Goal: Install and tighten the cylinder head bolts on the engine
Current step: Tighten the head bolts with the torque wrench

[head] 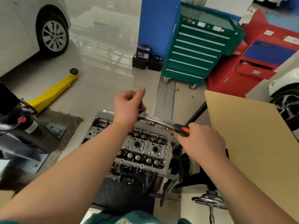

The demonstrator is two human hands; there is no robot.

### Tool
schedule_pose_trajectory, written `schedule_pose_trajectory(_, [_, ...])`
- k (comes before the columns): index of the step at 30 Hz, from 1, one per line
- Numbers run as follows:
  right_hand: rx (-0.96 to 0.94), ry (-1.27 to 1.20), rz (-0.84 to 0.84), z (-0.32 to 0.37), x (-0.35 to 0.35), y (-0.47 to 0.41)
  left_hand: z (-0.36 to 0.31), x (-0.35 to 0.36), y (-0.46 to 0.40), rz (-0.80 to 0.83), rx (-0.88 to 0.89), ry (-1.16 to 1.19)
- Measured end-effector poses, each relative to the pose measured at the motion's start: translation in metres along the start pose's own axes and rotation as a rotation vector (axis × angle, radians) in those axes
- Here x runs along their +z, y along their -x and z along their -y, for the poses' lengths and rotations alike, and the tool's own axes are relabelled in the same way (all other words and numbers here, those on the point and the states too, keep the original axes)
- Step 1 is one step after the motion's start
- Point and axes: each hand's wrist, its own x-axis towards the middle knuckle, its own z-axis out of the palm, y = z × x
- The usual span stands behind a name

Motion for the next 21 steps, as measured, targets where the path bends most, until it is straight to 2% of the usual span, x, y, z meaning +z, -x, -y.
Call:
schedule_pose_trajectory(3, [-0.015, -0.028, -0.001, -0.004, 0.004, 0.011, 0.0, 0.001, -0.002, 0.056, 0.011, 0.02])
schedule_pose_trajectory(10, [-0.074, -0.09, 0.114, -0.016, -0.003, -0.01, 0.002, -0.007, 0.001, 0.159, 0.045, 0.077])
schedule_pose_trajectory(13, [-0.072, -0.18, 0.135, -0.022, 0.001, -0.02, 0.015, -0.015, 0.005, 0.266, 0.074, -0.04])
schedule_pose_trajectory(18, [-0.096, -0.298, 0.144, -0.016, 0.005, -0.039, 0.035, -0.018, 0.011, 0.306, -0.208, -0.058])
schedule_pose_trajectory(21, [-0.069, -0.344, 0.117, -0.005, -0.007, -0.059, 0.024, -0.011, 0.006, 0.19, -0.325, 0.099])
